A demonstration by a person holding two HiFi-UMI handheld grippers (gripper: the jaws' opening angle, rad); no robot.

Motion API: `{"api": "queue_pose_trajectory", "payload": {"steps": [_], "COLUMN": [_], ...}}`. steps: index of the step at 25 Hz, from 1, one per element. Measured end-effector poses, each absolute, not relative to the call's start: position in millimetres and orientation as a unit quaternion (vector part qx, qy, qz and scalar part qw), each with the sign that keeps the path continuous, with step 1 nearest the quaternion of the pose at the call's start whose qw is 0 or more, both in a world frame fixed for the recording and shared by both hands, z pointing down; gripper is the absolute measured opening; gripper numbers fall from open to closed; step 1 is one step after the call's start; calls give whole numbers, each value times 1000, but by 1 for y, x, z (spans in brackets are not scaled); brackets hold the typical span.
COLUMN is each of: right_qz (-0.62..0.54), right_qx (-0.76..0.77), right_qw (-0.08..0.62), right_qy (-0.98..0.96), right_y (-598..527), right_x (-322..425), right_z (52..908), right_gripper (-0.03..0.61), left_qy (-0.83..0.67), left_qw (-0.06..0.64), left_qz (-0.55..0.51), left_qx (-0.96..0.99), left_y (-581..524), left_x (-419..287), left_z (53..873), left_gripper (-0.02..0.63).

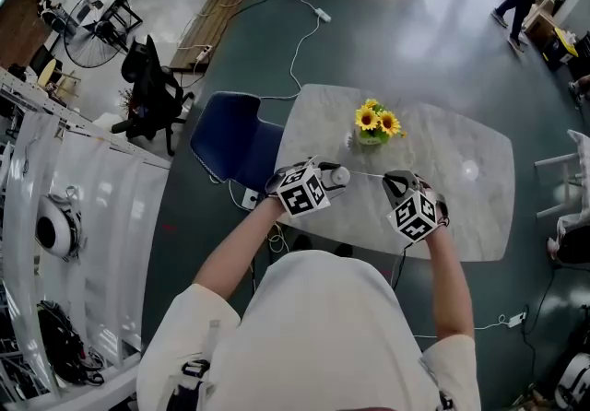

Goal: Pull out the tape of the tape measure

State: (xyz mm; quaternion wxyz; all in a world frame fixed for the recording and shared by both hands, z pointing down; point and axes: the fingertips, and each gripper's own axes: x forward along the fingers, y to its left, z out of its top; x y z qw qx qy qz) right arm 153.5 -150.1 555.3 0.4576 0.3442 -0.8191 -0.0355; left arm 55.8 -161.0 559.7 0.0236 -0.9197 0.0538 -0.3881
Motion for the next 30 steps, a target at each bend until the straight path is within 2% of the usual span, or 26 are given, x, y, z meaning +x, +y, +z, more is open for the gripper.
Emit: {"api": "queue_pose_trajectory", "payload": {"steps": [6,14,18,30], "right_qz": [-18,-9,0,20], "right_qx": [364,384,391,421], "right_qw": [452,462,455,462], "right_qy": [-814,-799,-800,-780], "right_y": [-150,-145,-142,-139], "right_x": [177,201,212,245], "right_z": [550,555,554,559], "right_gripper": [38,38,38,38], "left_qy": [69,89,89,115], "left_qw": [-3,6,-23,-23], "left_qz": [-367,-391,-361,-371], "left_qx": [-928,-916,-928,-921], "left_y": [-170,-173,-173,-184], "left_x": [44,29,23,1], "left_z": [557,565,559,569], "left_gripper": [216,216,216,212]}}
